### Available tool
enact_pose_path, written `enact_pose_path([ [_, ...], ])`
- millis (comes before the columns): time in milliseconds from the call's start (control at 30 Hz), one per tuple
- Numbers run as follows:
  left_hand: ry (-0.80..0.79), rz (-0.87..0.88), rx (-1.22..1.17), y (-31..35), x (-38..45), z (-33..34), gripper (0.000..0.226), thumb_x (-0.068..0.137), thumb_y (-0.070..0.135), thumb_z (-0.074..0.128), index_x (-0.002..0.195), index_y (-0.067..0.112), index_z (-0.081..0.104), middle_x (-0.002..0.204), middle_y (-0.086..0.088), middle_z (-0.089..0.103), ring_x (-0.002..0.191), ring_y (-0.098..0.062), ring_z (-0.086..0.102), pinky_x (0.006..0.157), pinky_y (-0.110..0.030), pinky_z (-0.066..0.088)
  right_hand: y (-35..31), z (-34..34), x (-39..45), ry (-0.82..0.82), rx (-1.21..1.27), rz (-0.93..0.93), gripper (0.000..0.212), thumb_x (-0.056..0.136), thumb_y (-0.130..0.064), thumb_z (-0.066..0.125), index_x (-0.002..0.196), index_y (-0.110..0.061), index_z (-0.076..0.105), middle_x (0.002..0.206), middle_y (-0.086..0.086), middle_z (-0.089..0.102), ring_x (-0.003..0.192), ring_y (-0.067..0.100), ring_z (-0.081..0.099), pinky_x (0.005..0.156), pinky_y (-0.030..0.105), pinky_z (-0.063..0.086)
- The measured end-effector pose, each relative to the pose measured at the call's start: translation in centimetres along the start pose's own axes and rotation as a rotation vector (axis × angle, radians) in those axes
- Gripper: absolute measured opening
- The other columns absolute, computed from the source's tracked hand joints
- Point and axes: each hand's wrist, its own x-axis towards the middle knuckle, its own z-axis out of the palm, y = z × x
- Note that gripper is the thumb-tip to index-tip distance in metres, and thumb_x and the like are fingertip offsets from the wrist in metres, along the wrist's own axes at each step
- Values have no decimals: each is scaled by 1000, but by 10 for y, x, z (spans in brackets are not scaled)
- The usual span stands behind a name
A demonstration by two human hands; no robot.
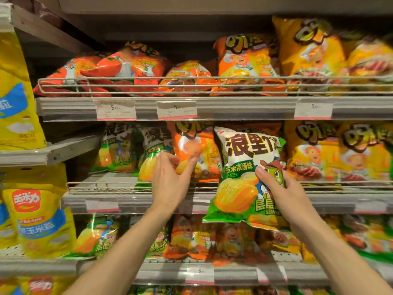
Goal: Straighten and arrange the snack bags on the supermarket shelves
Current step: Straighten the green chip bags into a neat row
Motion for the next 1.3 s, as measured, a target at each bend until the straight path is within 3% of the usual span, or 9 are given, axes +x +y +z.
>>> enact_pose_path([
  [233,-227,42,50,-2,12,6,35,97,55,58,112,23,54,102,6,66,86,-16,65,80,-45,55,3,-7,-1,3,-6,3,59,75,-72,74,120,-35,68,110,-8,78,102,18,75,99,50,56],
  [400,-385,187,287,5,26,6,48,103,49,50,139,18,56,121,-3,71,111,-24,65,91,-44,54,1,-3,0,-5,-32,5,66,72,-75,73,126,-36,65,115,-8,76,109,19,72,102,51,54],
  [500,-288,320,371,-7,21,-7,48,102,43,56,140,14,59,126,-5,68,120,-25,58,100,-41,48,1,-1,1,-3,-38,4,76,70,-78,73,133,-37,61,123,-9,72,116,18,68,104,50,52],
  [633,-309,423,356,-21,20,-12,34,104,33,55,133,20,64,122,-1,69,115,-22,59,99,-38,45,2,5,-1,0,-35,-13,54,73,-73,72,118,-46,63,110,-24,74,96,-7,70,80,25,56],
  [700,-413,411,403,-20,24,-7,35,106,32,49,138,23,62,122,-2,67,112,-23,56,94,-36,41,1,7,-3,-8,-31,0,48,75,-70,72,116,-47,61,107,-29,74,91,-10,70,77,22,59],
  [800,-468,361,405,-19,23,-7,39,107,27,47,144,20,57,129,-6,63,119,-24,51,98,-35,37,2,6,-3,5,-65,32,88,70,-80,72,143,-36,51,138,-10,64,126,15,62,108,49,50],
  [967,-264,228,47,-4,-8,-23,23,104,32,53,123,25,66,119,11,63,112,-2,56,95,-30,46,-2,7,-7,-12,-32,-6,53,75,-71,72,119,-41,65,110,-15,77,101,6,73,96,41,57],
  [1167,-601,-53,-359,20,-33,-34,31,84,79,50,107,61,60,113,40,62,108,10,62,85,-18,54,-2,28,-14,-51,-34,-39,56,78,-71,71,126,-43,64,117,-19,73,109,3,69,100,39,54],
  [1300,-608,-92,-308,14,-32,-45,69,63,90,60,122,57,53,117,37,61,104,24,55,80,-5,45,-6,55,-12,-115,-19,-65,46,81,-70,70,119,-45,65,107,-28,74,97,-8,69,96,34,56],
])
